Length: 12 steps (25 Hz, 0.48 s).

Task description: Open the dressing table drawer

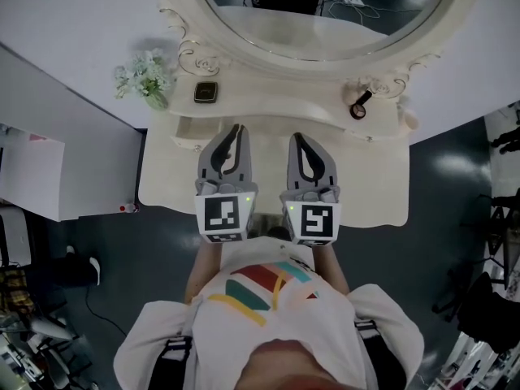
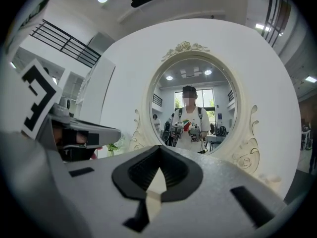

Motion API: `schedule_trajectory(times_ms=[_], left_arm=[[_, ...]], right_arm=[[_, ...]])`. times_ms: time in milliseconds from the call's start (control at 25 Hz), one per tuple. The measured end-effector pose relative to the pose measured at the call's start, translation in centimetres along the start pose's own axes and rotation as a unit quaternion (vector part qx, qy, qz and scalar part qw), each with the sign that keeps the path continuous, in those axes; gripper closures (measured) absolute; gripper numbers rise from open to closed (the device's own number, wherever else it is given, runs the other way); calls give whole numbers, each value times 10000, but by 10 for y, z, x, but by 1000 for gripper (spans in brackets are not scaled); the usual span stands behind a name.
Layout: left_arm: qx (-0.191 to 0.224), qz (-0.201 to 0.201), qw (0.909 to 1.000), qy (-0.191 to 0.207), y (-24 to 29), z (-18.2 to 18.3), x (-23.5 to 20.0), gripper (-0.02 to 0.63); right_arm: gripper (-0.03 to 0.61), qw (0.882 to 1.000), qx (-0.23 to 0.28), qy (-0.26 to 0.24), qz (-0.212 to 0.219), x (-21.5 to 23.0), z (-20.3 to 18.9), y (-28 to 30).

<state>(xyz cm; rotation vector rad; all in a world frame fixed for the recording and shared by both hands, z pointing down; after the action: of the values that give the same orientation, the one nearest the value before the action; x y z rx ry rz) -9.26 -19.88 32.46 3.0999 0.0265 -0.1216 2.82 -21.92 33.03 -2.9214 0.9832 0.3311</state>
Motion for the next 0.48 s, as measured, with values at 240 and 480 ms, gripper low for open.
schedule_trajectory(times_ms=[240,480], left_arm=[[-149,6,9999,-40,11,-8,-3,592],[-261,-35,9996,-48,19,-16,1,592]], right_arm=[[578,9999,-136,67,-70,7,-9,3],[578,9996,-188,116,-172,16,-17,6]])
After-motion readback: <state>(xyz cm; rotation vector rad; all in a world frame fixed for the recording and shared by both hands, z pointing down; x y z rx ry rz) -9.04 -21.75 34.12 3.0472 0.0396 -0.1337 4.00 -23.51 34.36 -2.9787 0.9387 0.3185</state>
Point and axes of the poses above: the fingertips, and each gripper's own axes: y forward along the fingers, x to its right, z out of its top, the point moved 3 cm from there along -y, backward along the fingers, and after that the axes turned 7 degrees about -y, right-handed, at the moved point
